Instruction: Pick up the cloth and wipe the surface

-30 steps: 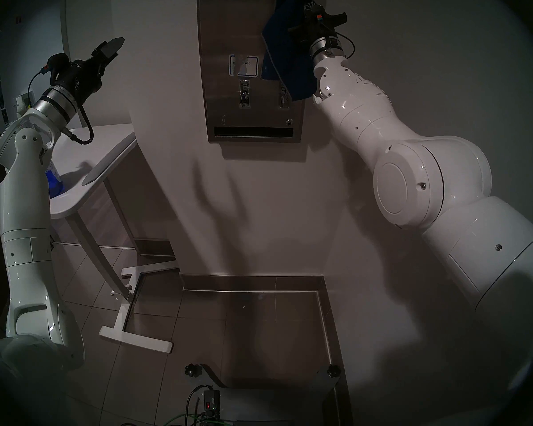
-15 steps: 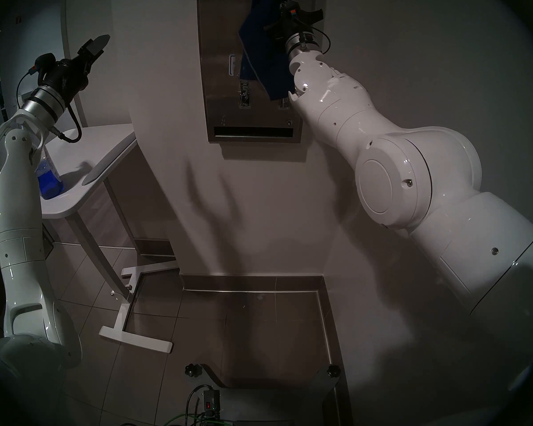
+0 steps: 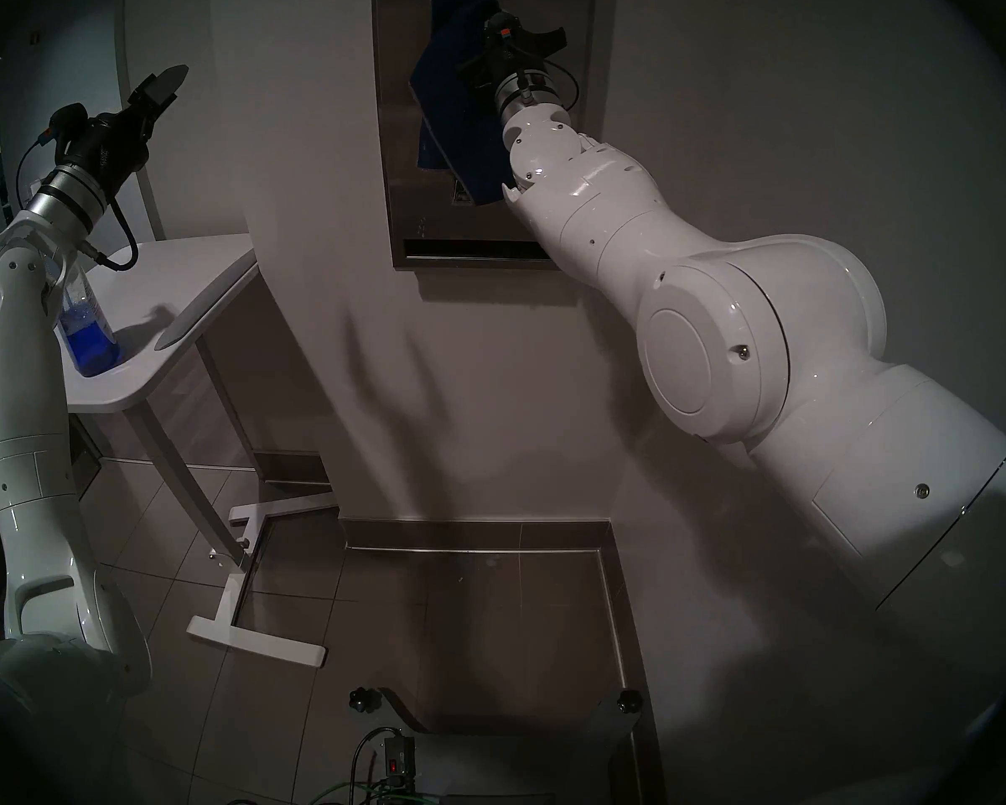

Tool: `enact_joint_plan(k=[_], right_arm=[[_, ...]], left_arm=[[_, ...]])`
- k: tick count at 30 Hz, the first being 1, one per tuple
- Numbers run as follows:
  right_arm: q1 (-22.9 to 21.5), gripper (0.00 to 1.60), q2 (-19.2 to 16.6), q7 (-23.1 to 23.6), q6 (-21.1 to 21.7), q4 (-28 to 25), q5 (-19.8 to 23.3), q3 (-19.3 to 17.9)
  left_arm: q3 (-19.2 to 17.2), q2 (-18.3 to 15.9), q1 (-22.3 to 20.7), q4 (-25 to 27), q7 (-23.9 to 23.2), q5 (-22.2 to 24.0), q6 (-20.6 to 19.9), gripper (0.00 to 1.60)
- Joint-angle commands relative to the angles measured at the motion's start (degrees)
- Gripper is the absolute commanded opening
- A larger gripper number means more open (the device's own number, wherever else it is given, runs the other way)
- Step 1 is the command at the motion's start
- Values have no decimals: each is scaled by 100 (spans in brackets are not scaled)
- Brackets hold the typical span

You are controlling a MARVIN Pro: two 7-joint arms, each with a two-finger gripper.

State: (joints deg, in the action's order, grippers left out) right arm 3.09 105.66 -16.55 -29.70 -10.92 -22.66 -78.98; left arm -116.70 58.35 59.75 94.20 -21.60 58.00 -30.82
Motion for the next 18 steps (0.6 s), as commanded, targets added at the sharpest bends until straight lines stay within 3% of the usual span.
enact_joint_plan(k=[1,18], right_arm=[[-266,0,-33,-20,60,-34,20,-30],[-250,0,-740,13,-158,35,86,-197]], left_arm=[[-69,-62,-125,201,-32,29,42,160],[169,33,-121,410,-80,79,9,160]])
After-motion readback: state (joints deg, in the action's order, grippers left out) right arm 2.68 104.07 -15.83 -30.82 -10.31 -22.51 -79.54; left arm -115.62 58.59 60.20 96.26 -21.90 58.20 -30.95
